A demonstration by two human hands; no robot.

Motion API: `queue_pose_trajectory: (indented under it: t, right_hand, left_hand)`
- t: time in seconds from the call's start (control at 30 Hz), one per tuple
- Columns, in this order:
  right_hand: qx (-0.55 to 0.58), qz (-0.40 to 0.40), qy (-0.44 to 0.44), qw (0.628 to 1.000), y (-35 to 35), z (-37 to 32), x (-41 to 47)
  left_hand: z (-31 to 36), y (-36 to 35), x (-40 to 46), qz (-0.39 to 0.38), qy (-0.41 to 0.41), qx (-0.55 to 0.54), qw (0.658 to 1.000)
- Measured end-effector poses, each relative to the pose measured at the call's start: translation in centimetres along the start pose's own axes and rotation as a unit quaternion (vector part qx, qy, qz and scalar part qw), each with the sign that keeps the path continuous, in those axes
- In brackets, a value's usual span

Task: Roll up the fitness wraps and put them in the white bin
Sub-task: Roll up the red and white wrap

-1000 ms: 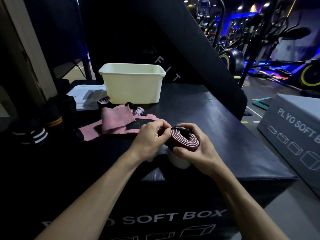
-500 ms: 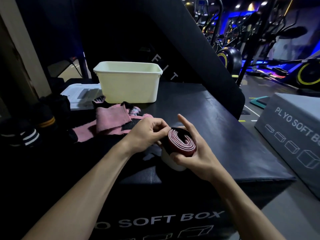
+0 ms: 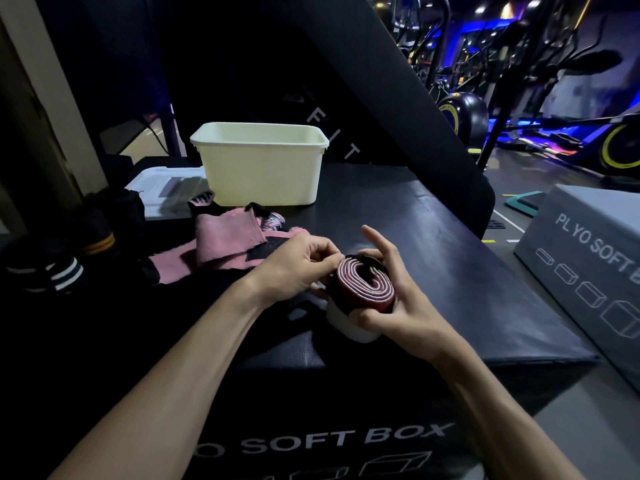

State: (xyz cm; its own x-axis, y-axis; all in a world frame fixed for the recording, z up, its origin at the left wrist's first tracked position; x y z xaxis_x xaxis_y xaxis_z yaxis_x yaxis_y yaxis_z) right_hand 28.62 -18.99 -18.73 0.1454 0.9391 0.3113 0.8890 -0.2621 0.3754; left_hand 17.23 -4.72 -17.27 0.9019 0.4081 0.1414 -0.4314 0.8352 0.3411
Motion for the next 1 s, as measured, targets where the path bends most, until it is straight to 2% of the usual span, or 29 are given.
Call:
queue_pose_trajectory:
  t: [0.3, 0.47, 0.63, 0.77, 0.87, 0.93, 1.0]
  right_hand:
    - [0.03, -0.041, -0.039, 0.998, 1.2, 0.1, 0.2]
    - [0.025, 0.025, -0.053, 0.998, 2.4, 0.4, -0.3]
    - [-0.005, 0.046, -0.044, 0.998, 1.8, -0.6, -1.2]
    - [0.006, 0.105, -0.028, 0.994, 1.0, -0.2, -0.8]
    - [0.006, 0.107, -0.013, 0.994, 0.9, -0.3, -0.6]
    - [-0.005, 0.1, -0.004, 0.995, 0.9, -0.3, -0.6]
    - [-0.011, 0.094, 0.002, 0.995, 0.9, -0.2, -0.5]
  left_hand:
    - [0.3, 0.6, -0.6, 0.036, -0.044, 0.049, 0.997]
    - [-0.4, 0.1, -1.2, 0.119, -0.045, 0.044, 0.991]
    - [-0.2, -0.6, -2.4, 0.182, -0.07, 0.106, 0.975]
    - [-0.3, -0.5, -2.5, 0.181, -0.058, 0.073, 0.979]
    - [-0.3, -1.0, -1.8, 0.188, -0.008, 0.033, 0.982]
    - [-0.5, -1.5, -1.5, 0.165, 0.03, -0.025, 0.985]
    - [-0.5, -1.5, -1.4, 0.122, 0.029, -0.036, 0.991]
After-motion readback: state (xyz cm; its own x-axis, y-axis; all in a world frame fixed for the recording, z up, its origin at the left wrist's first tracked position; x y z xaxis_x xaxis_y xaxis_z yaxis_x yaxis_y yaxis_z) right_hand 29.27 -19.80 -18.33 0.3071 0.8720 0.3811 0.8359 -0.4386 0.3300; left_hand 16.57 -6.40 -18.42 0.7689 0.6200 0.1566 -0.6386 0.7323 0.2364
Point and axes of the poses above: each hand's wrist, its own x-axis towards the middle knuckle, its own y-axis out of the back of the hand, z = x × y, the point moved 3 cm from there along x, towards the middle knuckle, and after that the axes turned 3 degrees about -z, right-handed, at the moved point
